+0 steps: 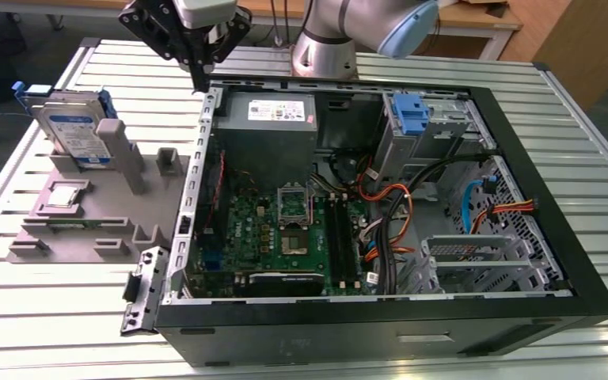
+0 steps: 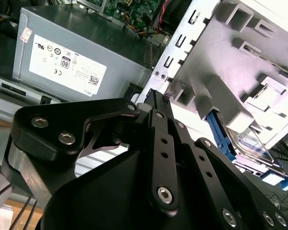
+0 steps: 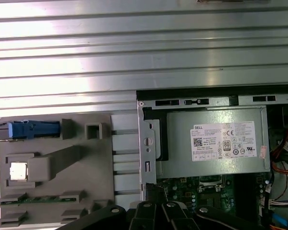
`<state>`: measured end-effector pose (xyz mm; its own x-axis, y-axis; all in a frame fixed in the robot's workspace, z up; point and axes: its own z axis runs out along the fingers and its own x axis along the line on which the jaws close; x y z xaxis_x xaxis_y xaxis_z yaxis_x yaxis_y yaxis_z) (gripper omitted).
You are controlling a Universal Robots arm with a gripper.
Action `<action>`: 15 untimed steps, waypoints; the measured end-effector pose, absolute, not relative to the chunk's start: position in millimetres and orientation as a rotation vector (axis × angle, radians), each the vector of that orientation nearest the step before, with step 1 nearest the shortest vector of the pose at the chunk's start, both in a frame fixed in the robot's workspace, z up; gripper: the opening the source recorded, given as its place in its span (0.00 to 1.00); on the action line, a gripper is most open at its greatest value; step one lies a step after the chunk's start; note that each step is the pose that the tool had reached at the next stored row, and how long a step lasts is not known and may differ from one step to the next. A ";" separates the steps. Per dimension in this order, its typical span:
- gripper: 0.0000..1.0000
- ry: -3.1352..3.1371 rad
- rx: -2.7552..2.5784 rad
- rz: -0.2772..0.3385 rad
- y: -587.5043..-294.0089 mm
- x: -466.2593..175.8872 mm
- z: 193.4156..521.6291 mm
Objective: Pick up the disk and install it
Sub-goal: 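Reach for the disk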
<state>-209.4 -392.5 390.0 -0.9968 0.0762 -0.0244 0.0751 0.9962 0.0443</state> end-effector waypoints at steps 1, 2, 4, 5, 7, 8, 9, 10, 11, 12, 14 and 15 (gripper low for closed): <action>0.10 3.113 0.118 0.068 -392.5 -210.1 390.0; 0.10 3.113 0.118 0.068 -392.5 -210.9 390.0; 0.10 3.113 0.118 0.068 -392.5 -212.3 389.9; 0.10 3.113 0.118 0.068 -392.5 -212.9 389.9; 0.10 3.113 0.118 0.068 -392.5 -214.1 389.8; 0.10 3.113 0.118 0.068 -392.4 -214.7 389.8; 0.10 3.113 0.118 0.068 -392.4 -215.2 389.7; 0.10 3.113 0.118 0.068 -392.4 -215.7 389.6; 0.10 3.114 0.118 0.068 -392.5 -216.1 389.6; 0.10 3.114 0.118 0.068 -392.5 -216.6 389.6; 0.10 3.114 0.118 0.068 -392.5 -217.7 389.5; 0.10 3.114 0.118 0.068 -392.5 -218.3 389.5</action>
<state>-218.3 -392.5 389.5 -0.9968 0.0763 -0.0231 0.0752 0.9962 0.0443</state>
